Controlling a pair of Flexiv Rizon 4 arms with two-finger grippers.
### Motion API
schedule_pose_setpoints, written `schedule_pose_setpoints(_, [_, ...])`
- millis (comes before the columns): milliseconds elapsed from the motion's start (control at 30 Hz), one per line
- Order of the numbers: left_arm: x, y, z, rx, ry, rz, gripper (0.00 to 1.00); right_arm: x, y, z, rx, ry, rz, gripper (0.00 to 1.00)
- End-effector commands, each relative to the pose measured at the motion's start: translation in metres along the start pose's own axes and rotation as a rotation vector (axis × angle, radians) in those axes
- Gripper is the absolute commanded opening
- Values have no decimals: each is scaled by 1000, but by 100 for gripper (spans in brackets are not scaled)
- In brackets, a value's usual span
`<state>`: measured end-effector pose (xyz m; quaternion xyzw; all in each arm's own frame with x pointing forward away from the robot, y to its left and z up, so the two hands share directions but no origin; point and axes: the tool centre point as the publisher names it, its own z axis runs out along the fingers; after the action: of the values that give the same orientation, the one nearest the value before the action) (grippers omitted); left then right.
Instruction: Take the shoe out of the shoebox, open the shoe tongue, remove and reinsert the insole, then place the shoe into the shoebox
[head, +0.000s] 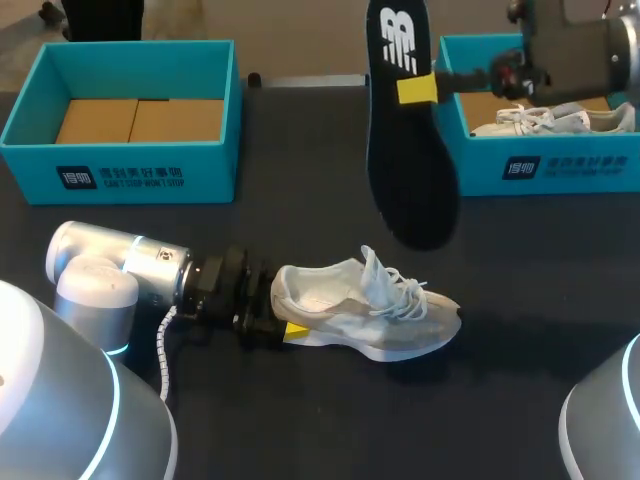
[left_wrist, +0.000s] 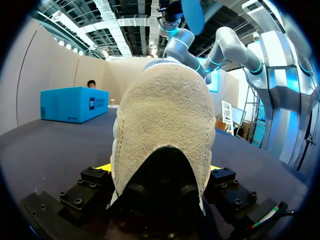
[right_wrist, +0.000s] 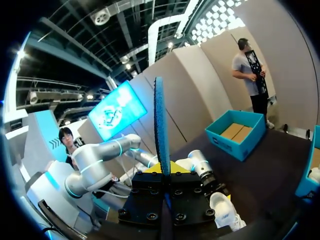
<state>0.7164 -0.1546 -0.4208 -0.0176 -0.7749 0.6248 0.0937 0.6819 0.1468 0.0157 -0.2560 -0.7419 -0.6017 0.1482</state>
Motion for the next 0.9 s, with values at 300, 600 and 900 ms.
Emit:
schedule_pose_setpoints(300, [-2,2,1,0,-1,0,0,20,-7,-24,-74,62,-3,0])
schedule_pose_setpoints(600, [-2,2,1,0,-1,0,0,37,4,-38,-53,19,-28,0])
schedule_pose_setpoints(900, [-2,2,1,0,-1,0,0,44,8,-43,-42,43,-20,0])
